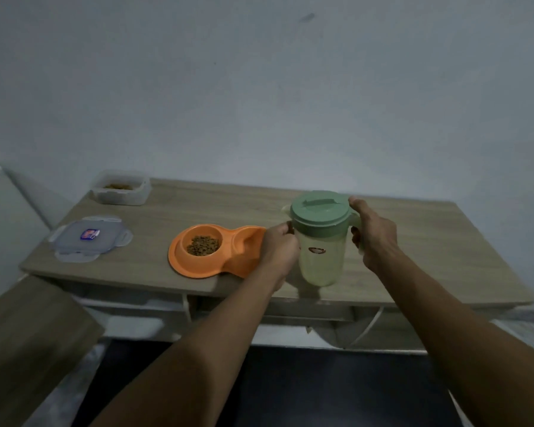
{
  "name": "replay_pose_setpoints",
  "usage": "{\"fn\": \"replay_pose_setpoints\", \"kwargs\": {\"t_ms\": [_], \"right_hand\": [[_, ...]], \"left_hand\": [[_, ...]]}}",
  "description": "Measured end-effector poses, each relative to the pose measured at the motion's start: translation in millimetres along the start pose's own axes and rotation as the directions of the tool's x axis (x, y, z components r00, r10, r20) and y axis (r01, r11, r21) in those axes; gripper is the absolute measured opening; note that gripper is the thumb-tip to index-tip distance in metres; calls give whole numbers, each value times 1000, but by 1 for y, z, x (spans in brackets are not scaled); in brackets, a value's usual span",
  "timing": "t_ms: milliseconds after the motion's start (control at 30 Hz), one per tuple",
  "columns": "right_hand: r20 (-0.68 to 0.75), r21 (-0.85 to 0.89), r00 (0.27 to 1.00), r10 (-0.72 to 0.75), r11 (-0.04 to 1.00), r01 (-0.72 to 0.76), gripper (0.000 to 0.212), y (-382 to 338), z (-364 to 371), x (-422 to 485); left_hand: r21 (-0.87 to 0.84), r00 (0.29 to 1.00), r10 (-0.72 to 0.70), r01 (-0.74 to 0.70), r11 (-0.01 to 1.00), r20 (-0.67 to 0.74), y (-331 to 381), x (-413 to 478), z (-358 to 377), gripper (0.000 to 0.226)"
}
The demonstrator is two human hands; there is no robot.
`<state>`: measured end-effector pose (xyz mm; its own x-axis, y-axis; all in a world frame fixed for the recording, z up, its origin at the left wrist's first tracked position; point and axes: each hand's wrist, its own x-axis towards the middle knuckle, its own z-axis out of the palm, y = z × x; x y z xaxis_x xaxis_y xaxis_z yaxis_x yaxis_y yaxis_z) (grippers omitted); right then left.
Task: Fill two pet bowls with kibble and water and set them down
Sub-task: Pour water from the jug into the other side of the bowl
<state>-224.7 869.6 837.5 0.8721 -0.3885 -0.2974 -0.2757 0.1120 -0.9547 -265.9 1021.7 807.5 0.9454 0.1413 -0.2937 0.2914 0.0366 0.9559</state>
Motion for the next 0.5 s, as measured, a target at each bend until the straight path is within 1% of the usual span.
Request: {"fn": "replay_pose_setpoints", "kwargs": {"t_ms": [100, 200, 333, 500], "right_hand": [[8, -21, 1000, 16, 1000, -16, 37, 7, 1, 7], [24, -62, 1000, 10, 998, -9, 36, 11, 4, 11], [45, -131, 999, -18, 991, 24, 37, 13, 10, 15], [63, -173, 997, -41, 984, 51, 43, 10, 16, 17]], "left_hand": [[-49, 996, -83, 84, 995, 11, -23, 7, 10, 46], [-56, 992, -122, 122, 991, 4, -45, 13, 16, 39], [-94, 991, -132, 130, 987, -6, -48, 9, 17, 27], [-85, 989, -143, 139, 987, -48, -48, 9, 16, 30]]}}
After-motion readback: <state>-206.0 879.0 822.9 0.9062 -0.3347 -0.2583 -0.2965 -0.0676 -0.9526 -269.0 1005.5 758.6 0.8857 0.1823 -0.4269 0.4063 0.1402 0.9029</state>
